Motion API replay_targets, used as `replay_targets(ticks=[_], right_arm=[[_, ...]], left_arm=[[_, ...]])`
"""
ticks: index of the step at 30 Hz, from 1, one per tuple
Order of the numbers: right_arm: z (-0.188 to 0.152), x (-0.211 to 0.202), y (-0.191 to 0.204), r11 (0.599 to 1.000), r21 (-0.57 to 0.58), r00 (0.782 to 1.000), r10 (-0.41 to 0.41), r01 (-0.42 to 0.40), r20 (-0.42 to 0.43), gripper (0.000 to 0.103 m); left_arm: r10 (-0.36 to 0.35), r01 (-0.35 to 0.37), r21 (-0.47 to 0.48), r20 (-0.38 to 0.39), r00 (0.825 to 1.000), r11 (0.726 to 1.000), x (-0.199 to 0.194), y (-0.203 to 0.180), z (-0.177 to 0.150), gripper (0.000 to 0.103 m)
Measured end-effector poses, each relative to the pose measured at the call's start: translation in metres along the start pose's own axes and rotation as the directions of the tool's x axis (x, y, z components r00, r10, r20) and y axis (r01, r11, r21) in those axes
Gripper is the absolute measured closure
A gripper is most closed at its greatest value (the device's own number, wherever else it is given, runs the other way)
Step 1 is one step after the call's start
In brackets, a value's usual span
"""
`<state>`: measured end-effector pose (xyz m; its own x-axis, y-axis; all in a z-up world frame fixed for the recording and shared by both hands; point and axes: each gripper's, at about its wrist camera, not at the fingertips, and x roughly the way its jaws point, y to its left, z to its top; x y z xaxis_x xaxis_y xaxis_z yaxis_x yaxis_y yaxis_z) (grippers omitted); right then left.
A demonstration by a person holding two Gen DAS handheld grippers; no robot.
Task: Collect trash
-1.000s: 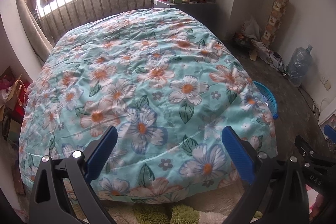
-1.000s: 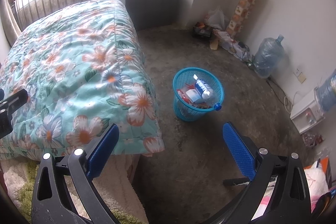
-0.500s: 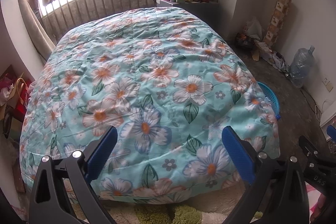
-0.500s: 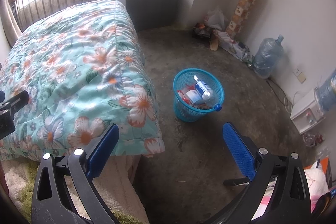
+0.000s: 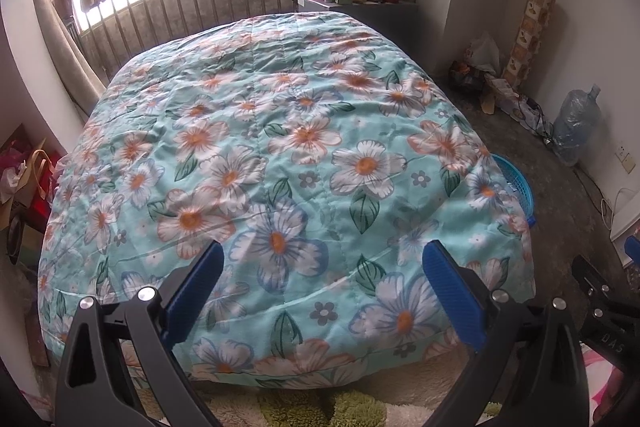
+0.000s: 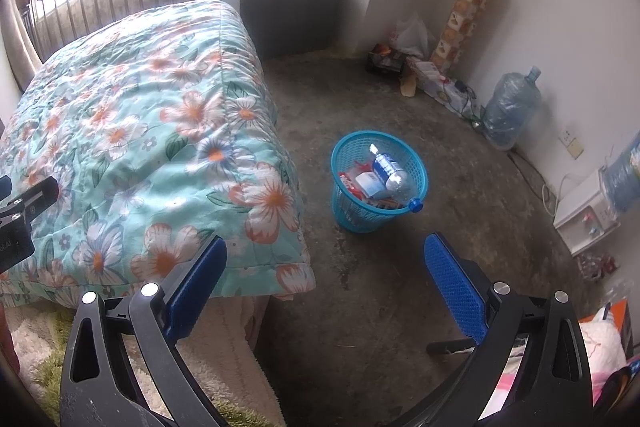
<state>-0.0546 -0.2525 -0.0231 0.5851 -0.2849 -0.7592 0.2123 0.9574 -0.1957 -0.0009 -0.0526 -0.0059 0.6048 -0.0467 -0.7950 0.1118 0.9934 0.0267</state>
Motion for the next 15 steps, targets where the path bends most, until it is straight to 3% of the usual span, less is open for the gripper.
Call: replay_targets(ticks=[15], right_arm=[[0.0027, -0.0003, 0.0022, 1.000, 0.001, 1.000, 0.002, -0.002, 0.004, 0.008]], left_arm=[[0.001, -0.001, 0.002, 0.000, 1.000, 1.000, 0.0004, -0.0010, 0.0001, 0.005]])
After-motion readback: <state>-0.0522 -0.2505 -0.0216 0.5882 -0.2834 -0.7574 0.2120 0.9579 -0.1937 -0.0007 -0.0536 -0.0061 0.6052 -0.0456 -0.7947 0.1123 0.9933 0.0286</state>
